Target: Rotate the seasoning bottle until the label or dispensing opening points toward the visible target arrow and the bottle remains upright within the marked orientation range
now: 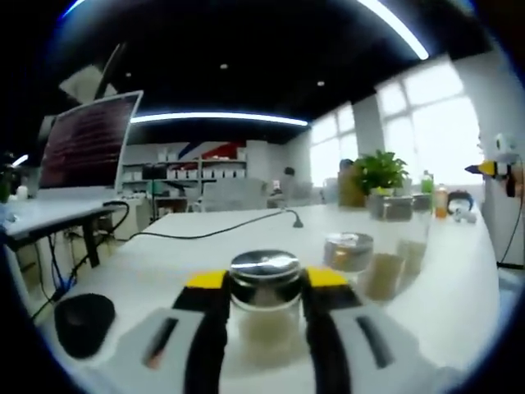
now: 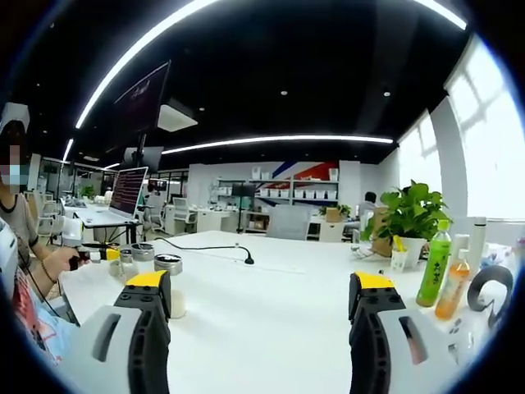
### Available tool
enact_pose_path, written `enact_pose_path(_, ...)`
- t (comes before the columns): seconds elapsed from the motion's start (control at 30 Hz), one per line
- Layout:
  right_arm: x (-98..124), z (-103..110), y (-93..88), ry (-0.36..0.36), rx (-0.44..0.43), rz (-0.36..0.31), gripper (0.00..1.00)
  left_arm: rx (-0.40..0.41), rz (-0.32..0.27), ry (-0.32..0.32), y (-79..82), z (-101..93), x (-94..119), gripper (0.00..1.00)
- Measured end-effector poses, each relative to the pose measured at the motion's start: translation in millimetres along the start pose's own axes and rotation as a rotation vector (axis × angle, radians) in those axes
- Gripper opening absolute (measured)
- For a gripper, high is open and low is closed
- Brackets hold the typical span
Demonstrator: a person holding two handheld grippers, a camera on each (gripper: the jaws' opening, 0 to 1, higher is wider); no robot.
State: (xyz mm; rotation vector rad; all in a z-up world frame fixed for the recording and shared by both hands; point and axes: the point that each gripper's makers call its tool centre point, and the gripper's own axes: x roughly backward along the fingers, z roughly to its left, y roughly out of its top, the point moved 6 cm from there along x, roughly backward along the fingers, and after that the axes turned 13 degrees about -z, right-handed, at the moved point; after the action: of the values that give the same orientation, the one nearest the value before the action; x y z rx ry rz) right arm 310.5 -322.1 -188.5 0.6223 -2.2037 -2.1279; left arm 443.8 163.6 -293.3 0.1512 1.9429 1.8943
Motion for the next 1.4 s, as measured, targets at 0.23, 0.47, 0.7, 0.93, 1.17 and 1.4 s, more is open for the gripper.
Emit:
enact_pose_path(0.23,-1,8,-0.7,0.038,0.0,0.006,0.93,0.035,-0.005,-0.072,-0.5,4.1,0,0.36)
enact_pose_path(0.47,1,7,-1.9,0.028,0.003,0.01,0.92,0.085,-0.015,-0.145,-1.6,5.3,2,0.36)
enact_pose_path(0.7,0,6,-2.2,0.03,-0.004,0.001,0.92,0.069,-0.015,-0.203,-2.4,7.3,1,0.36)
enact_pose_path(0.93,-1,7,-5.1,0.037,-0.029,0.011,0.9,0.018,-0.02,-0.251,-3.7,7.9,1,0.36)
enact_pose_path(1.17,-1,7,-8.9,0.047,-0.027,0.027,0.89,0.043,-0.029,-0.304,-5.8,12.7,1,0.36)
enact_pose_path(1.4,-2,9,-9.6,0.053,-0.031,0.03,0.89,0.071,-0.021,-0.329,-6.7,12.8,1,0.36)
